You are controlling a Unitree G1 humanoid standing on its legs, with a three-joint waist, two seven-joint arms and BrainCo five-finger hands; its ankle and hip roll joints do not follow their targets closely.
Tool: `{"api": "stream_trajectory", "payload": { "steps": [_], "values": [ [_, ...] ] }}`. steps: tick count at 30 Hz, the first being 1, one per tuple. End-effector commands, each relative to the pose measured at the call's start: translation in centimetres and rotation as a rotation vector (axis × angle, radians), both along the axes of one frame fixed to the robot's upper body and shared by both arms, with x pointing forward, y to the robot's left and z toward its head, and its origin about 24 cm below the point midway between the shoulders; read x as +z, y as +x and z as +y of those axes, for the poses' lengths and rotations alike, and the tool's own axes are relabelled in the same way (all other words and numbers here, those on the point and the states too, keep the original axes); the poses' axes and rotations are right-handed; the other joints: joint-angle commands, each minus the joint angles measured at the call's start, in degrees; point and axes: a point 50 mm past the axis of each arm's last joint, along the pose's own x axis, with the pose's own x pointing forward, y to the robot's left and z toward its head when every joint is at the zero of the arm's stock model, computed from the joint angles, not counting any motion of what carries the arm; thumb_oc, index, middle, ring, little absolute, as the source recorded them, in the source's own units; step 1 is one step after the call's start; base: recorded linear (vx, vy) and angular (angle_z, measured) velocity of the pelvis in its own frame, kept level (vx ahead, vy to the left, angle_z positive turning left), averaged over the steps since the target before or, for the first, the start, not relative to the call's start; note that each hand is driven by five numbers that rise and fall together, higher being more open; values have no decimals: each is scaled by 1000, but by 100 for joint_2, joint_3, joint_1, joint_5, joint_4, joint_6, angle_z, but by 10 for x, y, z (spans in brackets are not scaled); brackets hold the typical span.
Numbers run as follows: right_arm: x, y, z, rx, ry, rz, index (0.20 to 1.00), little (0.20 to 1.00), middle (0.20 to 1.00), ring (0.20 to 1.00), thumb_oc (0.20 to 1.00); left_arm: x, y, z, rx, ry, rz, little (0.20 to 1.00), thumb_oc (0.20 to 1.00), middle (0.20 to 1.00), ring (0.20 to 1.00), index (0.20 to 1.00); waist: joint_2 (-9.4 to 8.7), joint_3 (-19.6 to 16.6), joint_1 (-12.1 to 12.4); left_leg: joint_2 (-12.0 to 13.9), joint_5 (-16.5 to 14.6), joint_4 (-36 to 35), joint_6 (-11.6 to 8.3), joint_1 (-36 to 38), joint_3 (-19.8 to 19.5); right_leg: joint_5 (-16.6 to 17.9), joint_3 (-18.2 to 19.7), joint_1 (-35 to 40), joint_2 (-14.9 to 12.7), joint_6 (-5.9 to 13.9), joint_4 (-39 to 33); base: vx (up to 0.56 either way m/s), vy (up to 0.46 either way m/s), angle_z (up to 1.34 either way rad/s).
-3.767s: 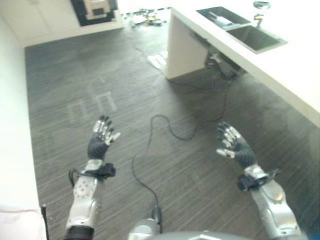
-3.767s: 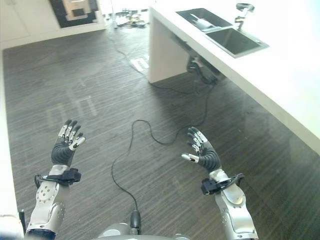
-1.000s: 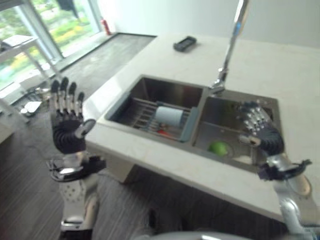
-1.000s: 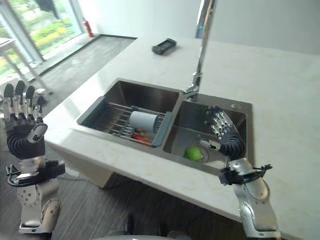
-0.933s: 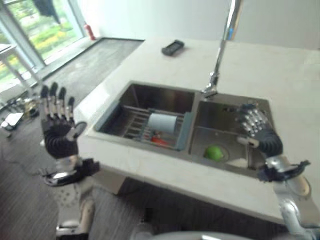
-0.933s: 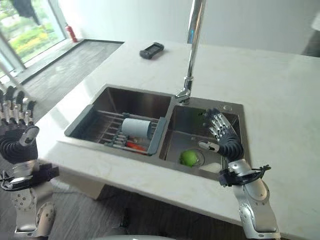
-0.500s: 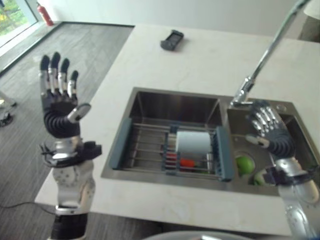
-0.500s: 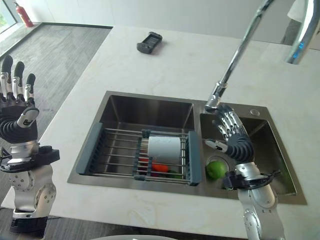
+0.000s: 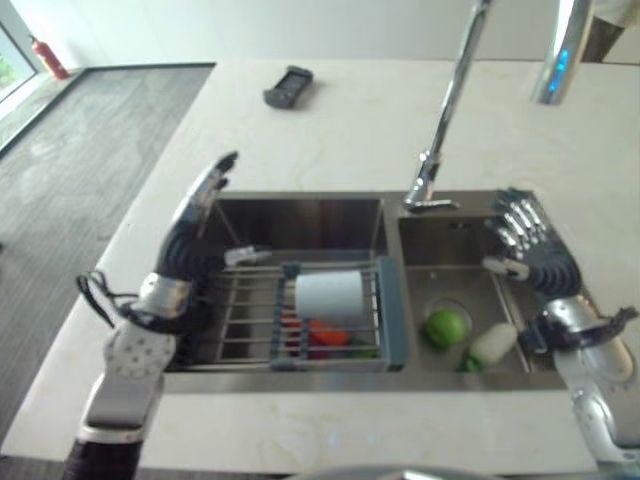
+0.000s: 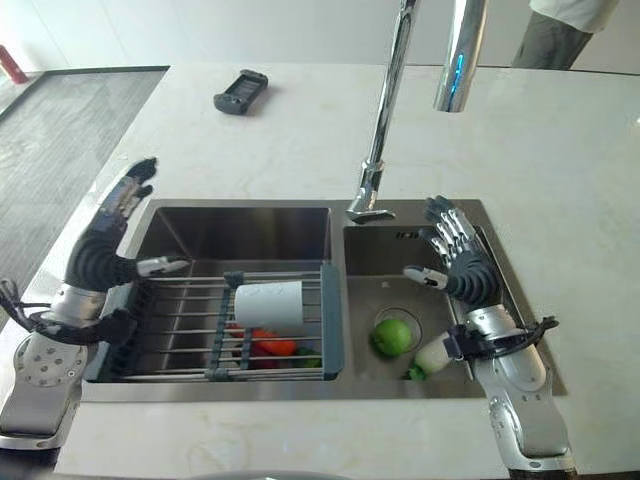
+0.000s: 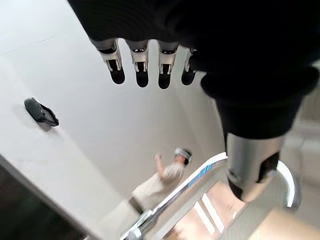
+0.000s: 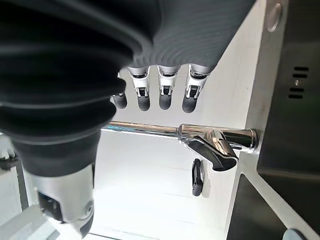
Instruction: Place the dishes in the dishwasher.
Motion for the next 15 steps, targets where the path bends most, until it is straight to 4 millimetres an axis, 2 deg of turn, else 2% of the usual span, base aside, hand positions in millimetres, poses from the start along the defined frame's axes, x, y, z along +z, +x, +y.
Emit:
{"api": "stream_trajectory", "payload": {
  "steps": [1, 4, 7, 11, 15],
  "values": [
    [25, 4, 8, 48, 40, -127, 1000, 1000, 1000, 1000, 1000, 3, 13, -3, 24, 176, 21, 1000, 1000, 1000, 1000, 1000, 27, -285, -49, 16, -633, 61, -55, 136, -12, -353, 133, 281, -288, 478, 25, 0, -76, -8],
    [27, 8, 10, 65, 19, -116, 1000, 1000, 1000, 1000, 1000, -5, 26, -2, 71, 299, 125, 1000, 1000, 1000, 1000, 1000, 113, -329, -158, 49, -637, 61, -82, 210, 33, -404, 190, 325, -211, 431, 26, 11, -44, -22],
    [30, 13, 10, 84, -10, -102, 1000, 1000, 1000, 1000, 1000, -19, 47, -3, 96, 434, 312, 1000, 1000, 1000, 1000, 1000, 223, -398, -316, 86, -661, 61, -123, 322, 65, -487, 224, 410, -122, 381, 26, 23, -32, -8],
    [33, 17, 12, 97, -34, -102, 1000, 1000, 1000, 1000, 1000, -33, 59, -7, 117, 514, 430, 1000, 1000, 1000, 1000, 1000, 241, -427, -375, 103, -684, 61, -140, 388, 85, -526, 226, 451, -86, 361, 41, 5, 3, -6],
    [33, 18, 13, 103, -35, -103, 1000, 1000, 1000, 1000, 1000, -42, 63, -11, 125, 516, 481, 1000, 1000, 1000, 1000, 1000, 234, -434, -398, 100, -701, 61, -135, 417, 80, -541, 239, 469, -67, 348, 47, -1, -5, -4]
  ]
}}
